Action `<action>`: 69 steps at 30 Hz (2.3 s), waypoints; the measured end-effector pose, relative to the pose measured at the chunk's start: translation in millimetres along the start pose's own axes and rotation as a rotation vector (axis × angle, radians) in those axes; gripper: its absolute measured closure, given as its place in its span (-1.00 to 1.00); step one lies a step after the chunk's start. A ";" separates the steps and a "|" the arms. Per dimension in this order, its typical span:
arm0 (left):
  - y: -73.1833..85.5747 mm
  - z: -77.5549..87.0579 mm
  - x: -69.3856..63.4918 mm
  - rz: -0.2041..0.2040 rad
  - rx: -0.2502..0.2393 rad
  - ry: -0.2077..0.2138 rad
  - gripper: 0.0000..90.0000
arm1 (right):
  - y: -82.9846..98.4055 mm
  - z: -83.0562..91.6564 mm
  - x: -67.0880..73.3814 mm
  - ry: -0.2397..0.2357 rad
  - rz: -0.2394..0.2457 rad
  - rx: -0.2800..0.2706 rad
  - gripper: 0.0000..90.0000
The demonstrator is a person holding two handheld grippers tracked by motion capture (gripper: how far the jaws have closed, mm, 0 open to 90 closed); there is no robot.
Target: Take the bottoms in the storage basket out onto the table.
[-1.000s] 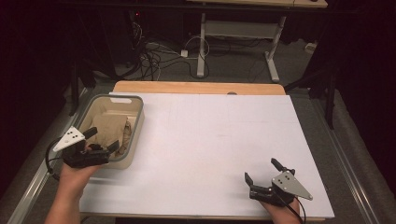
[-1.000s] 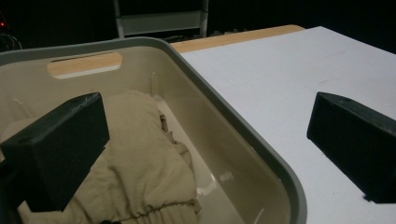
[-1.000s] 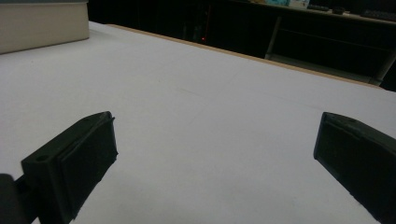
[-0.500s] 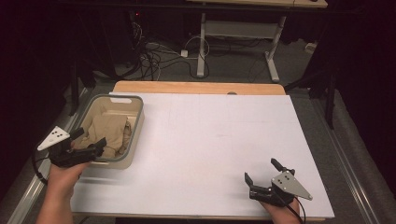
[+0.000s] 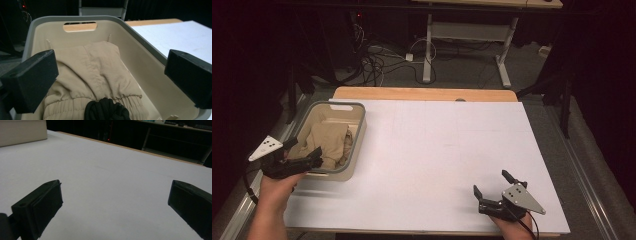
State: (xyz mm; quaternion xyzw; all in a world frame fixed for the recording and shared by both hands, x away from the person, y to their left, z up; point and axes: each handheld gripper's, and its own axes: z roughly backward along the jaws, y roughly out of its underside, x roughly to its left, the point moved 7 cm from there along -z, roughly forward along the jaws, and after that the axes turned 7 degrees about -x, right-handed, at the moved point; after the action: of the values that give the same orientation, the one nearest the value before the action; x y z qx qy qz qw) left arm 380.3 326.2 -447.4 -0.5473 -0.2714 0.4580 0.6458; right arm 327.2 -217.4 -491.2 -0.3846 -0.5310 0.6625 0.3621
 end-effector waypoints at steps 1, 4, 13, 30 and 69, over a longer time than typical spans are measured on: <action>0.7 1.2 3.1 0.008 -0.002 -0.006 -1.00 | 0.0 0.0 0.0 0.000 0.000 0.000 -0.99; 2.1 3.1 9.0 0.026 -0.004 -0.015 -1.00 | 0.2 -0.3 0.3 -0.001 0.001 0.001 -0.99; 3.0 0.0 9.2 -0.002 -0.003 -0.019 -1.00 | 1.1 -0.6 1.0 0.001 0.002 0.005 -0.99; -33.1 -30.1 -0.1 -0.015 0.085 -0.047 -1.00 | -1.4 1.7 -0.6 0.007 -0.008 -0.007 -0.99; 9.7 -94.6 35.7 0.087 0.834 -0.109 -1.00 | -2.8 3.6 2.9 -0.004 -0.008 -0.012 -0.99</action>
State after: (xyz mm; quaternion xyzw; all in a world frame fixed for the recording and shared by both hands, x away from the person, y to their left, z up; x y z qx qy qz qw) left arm 473.4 314.3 -486.0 -0.2249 -0.0730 0.5839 0.7766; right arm 322.9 -215.8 -488.3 -0.3831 -0.5372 0.6587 0.3616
